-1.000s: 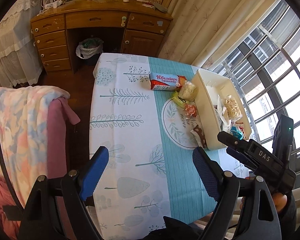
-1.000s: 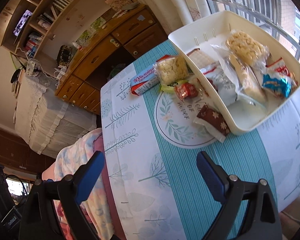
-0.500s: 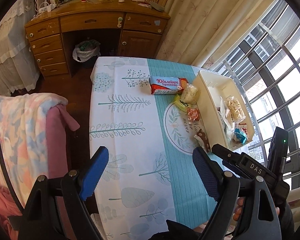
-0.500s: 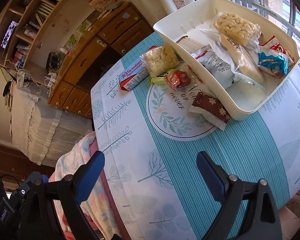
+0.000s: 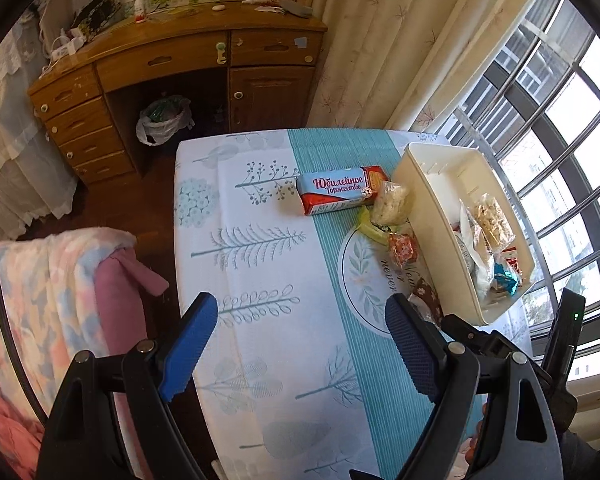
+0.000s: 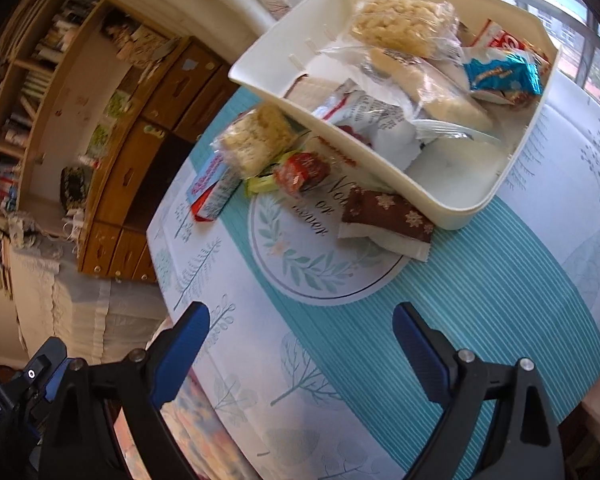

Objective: Organize snacks
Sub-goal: 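Withdraw both grippers from the tray toward the remaining snacks on the table, then grasp the red-and-blue biscuit pack with the left gripper while the right reaches the brown chocolate bar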

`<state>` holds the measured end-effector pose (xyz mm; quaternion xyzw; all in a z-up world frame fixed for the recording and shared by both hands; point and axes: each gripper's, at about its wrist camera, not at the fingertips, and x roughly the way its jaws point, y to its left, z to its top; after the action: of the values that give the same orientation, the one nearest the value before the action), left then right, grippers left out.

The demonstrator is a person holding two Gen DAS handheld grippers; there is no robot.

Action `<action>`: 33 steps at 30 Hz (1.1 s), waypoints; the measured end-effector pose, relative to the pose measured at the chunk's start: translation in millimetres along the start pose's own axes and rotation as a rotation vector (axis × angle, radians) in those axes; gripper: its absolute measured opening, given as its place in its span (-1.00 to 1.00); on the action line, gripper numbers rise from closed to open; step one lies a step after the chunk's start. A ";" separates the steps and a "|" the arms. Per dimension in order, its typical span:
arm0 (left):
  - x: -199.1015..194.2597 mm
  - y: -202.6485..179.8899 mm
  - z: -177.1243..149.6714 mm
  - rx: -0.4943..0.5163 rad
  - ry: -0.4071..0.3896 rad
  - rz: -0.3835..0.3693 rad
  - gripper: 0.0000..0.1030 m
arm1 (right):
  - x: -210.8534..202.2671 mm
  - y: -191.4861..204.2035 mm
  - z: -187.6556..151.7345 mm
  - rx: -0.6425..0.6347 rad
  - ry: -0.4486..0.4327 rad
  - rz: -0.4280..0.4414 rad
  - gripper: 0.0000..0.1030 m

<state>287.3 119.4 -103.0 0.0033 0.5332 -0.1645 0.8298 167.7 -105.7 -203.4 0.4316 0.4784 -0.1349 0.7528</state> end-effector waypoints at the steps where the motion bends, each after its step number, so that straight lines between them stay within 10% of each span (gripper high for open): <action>1: 3.8 -3.5 5.4 0.018 0.002 0.000 0.65 | 2.6 -2.7 3.6 0.014 0.002 -0.011 0.82; 33: 209.0 -82.3 99.6 0.699 0.117 0.095 0.65 | 50.2 -11.5 15.6 -0.066 -0.203 -0.270 0.82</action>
<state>431.4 -32.8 -231.2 0.3211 0.4908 -0.2974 0.7534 195.4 -114.1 -248.7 0.3225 0.4578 -0.2619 0.7860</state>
